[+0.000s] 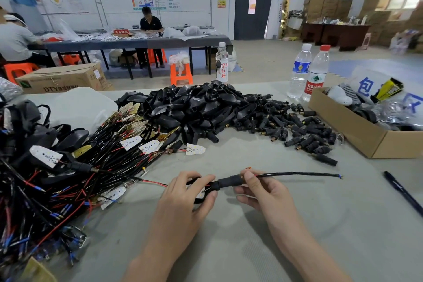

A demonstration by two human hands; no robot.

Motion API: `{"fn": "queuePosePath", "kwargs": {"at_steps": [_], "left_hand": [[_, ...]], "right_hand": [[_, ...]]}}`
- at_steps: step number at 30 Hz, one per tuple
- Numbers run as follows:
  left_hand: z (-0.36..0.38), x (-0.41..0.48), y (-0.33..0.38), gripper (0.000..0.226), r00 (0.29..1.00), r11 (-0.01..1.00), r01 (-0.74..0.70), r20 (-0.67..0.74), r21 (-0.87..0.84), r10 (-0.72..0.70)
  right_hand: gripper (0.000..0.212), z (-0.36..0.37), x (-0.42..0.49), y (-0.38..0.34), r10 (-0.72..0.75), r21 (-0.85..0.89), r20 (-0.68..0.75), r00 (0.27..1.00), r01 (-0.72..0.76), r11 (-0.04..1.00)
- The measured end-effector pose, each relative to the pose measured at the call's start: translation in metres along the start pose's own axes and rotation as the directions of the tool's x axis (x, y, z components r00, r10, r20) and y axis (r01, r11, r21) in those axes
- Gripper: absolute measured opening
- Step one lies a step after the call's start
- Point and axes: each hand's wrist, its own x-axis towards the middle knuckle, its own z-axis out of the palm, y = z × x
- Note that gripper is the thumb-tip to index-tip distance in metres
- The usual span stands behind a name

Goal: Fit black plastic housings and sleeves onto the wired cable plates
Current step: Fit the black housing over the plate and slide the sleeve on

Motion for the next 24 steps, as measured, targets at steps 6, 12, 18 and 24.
{"fn": "queuePosePath", "kwargs": {"at_steps": [6,12,18,24], "left_hand": [[-0.0003,0.0004,0.002,0.035,1.0,1.0,0.009,0.001,-0.023,-0.009],[-0.001,0.0008,0.0036,0.036,1.0,0.998,0.009,0.005,-0.061,-0.008],[-0.0014,0.0015,0.0052,0.038,1.0,0.997,0.028,0.01,-0.071,-0.028],[-0.0015,0.0012,0.0055,0.038,1.0,0.997,0.029,0.014,-0.074,-0.028]], "right_hand": [[0.011,-0.0006,0.0007,0.0018,0.048,0.057,0.057,0.997,-0.051,0.997],[0.021,0.0035,-0.0029,0.0031,0.041,0.036,0.133,0.99,-0.047,0.998],[0.022,0.0,-0.0034,0.0006,0.032,0.028,0.167,0.985,-0.037,0.999],[0.032,0.0022,-0.0032,-0.0013,0.079,0.211,0.247,0.966,-0.134,0.968]]}}
